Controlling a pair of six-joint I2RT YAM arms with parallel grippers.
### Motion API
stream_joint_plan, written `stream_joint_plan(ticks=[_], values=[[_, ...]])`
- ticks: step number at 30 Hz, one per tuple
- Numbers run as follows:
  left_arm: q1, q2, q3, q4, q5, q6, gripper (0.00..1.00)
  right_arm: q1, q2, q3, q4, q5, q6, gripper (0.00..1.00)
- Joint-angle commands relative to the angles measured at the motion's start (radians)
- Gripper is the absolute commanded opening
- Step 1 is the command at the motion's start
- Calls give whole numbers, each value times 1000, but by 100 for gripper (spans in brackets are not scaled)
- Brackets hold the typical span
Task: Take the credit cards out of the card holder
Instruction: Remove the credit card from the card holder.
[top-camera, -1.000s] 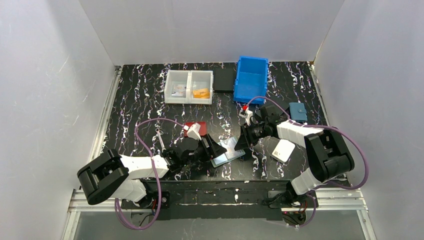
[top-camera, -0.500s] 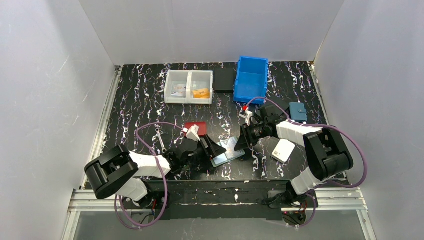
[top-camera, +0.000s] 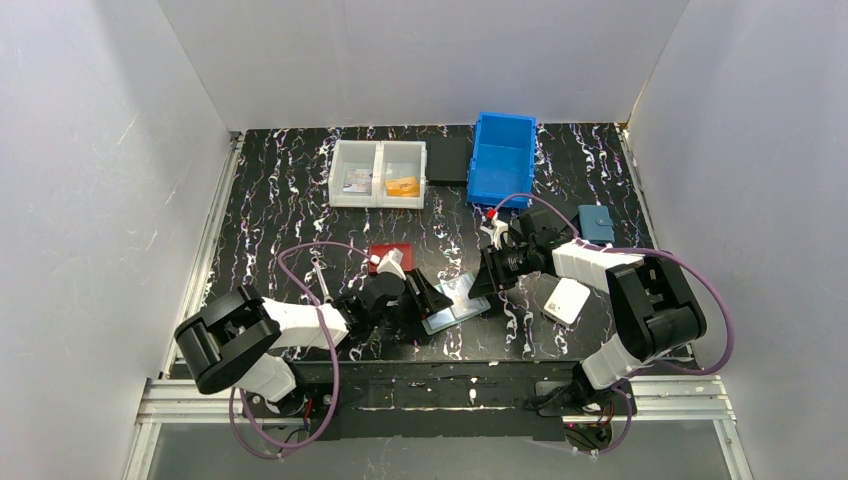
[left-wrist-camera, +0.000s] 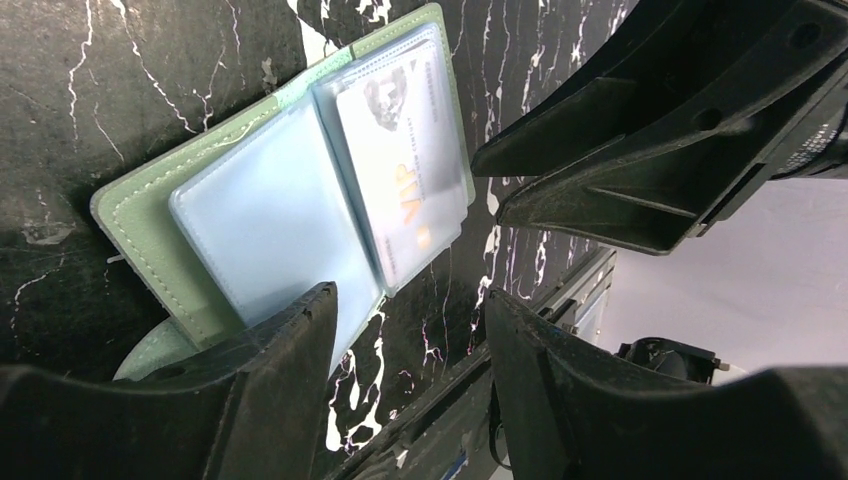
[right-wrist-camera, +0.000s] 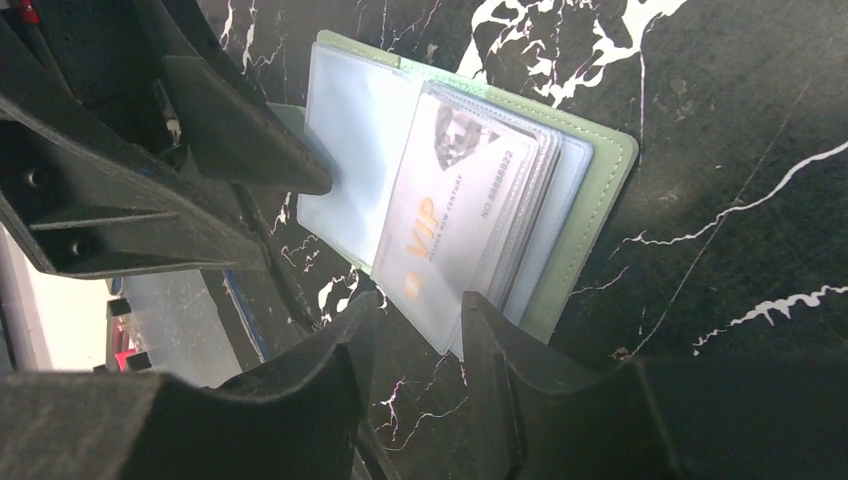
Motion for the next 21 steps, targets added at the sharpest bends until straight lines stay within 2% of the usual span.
stream_joint_plan(ticks=[1, 13, 18, 21], values=[[6, 25, 70, -83, -17, 6, 54, 1, 19, 14, 35, 5, 25, 44], [6, 112, 117, -96, -14, -1, 50, 2, 2, 29, 38, 46, 28, 39], [7, 126, 130, -100, -1, 6, 50, 2, 36, 108, -13, 14, 16, 36], [7, 128, 141, -104, 4, 16, 50, 2, 38, 106, 11, -5, 38, 36]])
